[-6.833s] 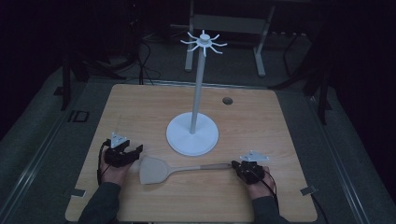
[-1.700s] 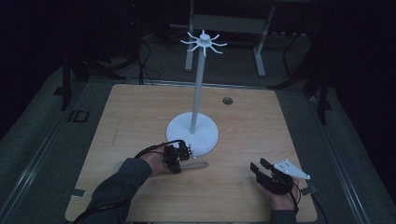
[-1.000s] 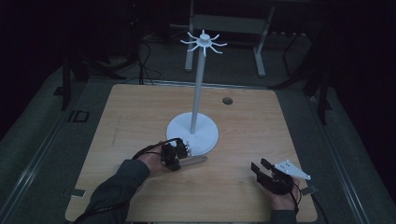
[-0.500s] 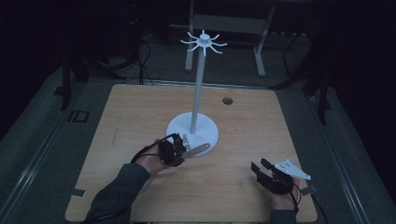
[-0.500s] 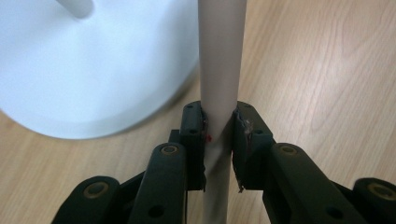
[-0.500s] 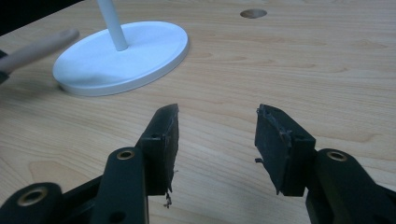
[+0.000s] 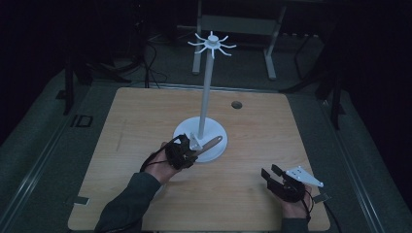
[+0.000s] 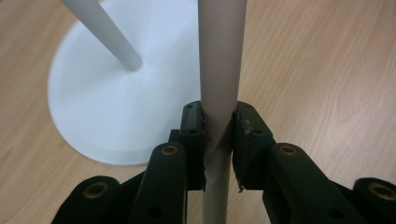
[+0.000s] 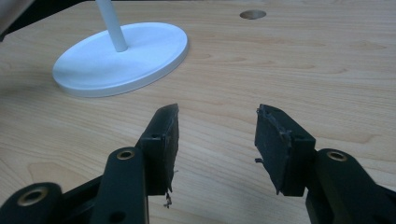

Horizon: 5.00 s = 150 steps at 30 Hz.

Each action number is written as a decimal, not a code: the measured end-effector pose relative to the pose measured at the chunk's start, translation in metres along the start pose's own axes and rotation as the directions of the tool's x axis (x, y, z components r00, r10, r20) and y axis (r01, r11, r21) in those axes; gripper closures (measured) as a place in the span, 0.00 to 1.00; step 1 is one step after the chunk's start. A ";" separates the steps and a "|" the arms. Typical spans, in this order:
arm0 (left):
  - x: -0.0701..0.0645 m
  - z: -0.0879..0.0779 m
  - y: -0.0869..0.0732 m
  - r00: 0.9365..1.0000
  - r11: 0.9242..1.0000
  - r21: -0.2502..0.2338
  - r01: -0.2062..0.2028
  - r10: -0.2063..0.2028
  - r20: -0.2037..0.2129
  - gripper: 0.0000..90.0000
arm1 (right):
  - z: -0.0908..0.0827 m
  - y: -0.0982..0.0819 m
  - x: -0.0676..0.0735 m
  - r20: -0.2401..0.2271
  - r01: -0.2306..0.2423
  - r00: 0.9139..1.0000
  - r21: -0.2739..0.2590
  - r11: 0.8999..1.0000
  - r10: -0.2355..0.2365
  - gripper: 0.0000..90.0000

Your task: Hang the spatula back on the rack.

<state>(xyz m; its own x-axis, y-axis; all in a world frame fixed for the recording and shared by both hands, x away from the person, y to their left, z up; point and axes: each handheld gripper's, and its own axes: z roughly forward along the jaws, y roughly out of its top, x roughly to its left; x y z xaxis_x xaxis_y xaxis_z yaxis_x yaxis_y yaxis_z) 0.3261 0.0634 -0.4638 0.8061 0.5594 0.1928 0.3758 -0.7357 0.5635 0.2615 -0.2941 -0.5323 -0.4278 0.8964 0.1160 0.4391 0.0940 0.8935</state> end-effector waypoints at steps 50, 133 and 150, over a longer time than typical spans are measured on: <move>0.002 -0.063 0.030 0.959 0.897 -0.413 0.158 -0.239 -0.151 0.84 | 0.000 0.000 -0.001 0.005 -0.010 1.000 -0.002 1.000 0.010 0.55; 0.000 -0.098 0.093 0.848 0.798 -0.562 0.218 -0.441 -0.296 0.84 | 0.001 -0.001 -0.002 0.003 -0.010 1.000 -0.001 1.000 0.010 0.55; -0.003 -0.103 0.106 0.804 0.780 -0.581 0.233 -0.491 -0.336 0.84 | 0.000 -0.001 -0.002 0.002 -0.011 1.000 -0.002 1.000 0.011 0.55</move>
<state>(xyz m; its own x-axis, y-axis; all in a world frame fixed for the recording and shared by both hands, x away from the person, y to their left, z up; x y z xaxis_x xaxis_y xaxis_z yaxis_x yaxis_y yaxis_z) 0.3166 0.0232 -0.3222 0.3104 0.9389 0.1484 0.2150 -0.2214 0.9512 0.2622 -0.2957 -0.5334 -0.4209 0.8985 0.1250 0.4427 0.0831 0.8928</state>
